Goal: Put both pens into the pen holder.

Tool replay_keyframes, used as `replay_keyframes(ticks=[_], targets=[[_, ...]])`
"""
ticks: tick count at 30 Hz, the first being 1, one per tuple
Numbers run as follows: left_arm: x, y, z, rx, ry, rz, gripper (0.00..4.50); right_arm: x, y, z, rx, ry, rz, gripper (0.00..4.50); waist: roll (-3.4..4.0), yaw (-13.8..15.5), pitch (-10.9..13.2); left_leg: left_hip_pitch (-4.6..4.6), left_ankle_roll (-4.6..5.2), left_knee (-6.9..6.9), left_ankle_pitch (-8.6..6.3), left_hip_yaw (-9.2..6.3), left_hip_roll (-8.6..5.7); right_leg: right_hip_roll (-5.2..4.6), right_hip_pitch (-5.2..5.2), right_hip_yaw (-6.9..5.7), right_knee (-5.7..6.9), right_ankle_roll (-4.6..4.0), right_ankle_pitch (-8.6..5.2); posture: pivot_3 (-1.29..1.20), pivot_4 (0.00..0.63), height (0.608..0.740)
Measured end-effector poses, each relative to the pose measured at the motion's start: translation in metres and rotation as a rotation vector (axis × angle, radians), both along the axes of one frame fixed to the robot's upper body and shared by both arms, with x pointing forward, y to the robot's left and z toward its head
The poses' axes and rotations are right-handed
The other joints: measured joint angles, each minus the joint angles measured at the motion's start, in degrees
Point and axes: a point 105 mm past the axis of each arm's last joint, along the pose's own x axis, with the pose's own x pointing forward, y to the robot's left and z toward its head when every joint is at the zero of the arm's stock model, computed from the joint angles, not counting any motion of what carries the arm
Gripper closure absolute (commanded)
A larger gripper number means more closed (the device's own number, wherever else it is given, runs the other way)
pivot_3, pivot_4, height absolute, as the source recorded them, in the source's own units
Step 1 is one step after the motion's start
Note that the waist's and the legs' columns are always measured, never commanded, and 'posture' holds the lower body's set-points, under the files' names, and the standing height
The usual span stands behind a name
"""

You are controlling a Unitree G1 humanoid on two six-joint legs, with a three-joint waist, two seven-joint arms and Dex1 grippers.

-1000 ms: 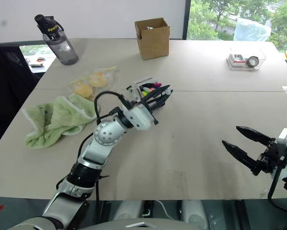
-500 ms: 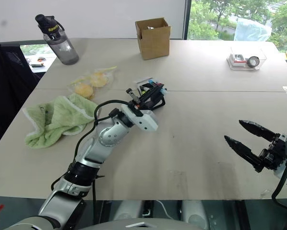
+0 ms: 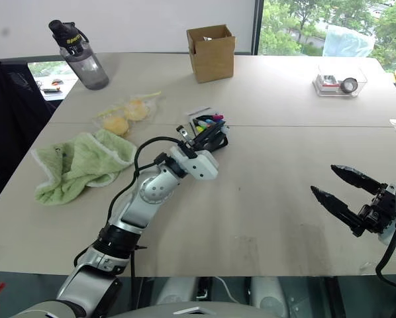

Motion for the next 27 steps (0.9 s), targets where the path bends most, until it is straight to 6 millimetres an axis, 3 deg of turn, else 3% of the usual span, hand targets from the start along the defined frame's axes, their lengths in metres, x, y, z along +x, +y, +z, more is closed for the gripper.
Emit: replay_keyframes(ticks=[7, 9, 13, 17, 27], targets=[[0.006, 0.001, -0.001, 0.007, 0.011, 0.011, 4.50, 0.003, 0.003, 0.008, 0.018, -0.048, -0.014, 0.89, 0.01, 0.02, 0.00, 0.00, 0.00, 0.00, 0.00, 0.01, -0.01, 0.00, 0.00, -0.01, 0.01, 0.00, 0.00, 0.00, 0.150, 0.736], [0.008, 0.001, -0.001, 0.004, 0.016, 0.015, 3.56, 0.003, 0.003, 0.008, 0.018, -0.048, -0.019, 0.82, 0.01, 0.01, 0.00, 0.00, 0.00, 0.00, 0.00, 0.01, -0.02, 0.00, 0.00, 0.00, 0.01, 0.00, 0.00, 0.00, 0.150, 0.736], [0.014, 0.002, -0.010, -0.017, 0.071, 0.031, 2.20, 0.004, 0.003, 0.008, 0.018, -0.048, -0.022, 0.82, 0.00, -0.03, 0.00, 0.01, 0.00, 0.00, 0.00, 0.01, -0.02, 0.00, 0.00, -0.01, 0.03, 0.00, 0.00, 0.00, 0.150, 0.736], [0.017, 0.005, -0.013, -0.026, 0.082, 0.048, 0.05, 0.005, 0.003, 0.010, 0.020, -0.057, -0.024, 0.82, 0.00, -0.03, 0.00, 0.01, 0.00, 0.00, 0.00, 0.01, -0.02, 0.00, 0.00, 0.00, 0.04, 0.01, 0.00, 0.00, 0.150, 0.736], [0.021, 0.014, -0.004, -0.041, 0.027, 0.099, 0.05, 0.007, 0.008, 0.008, 0.038, -0.060, -0.010, 0.82, 0.00, -0.03, 0.00, 0.01, 0.00, 0.01, 0.00, 0.01, -0.02, -0.01, 0.00, 0.00, 0.06, 0.00, 0.00, 0.00, 0.150, 0.736]])
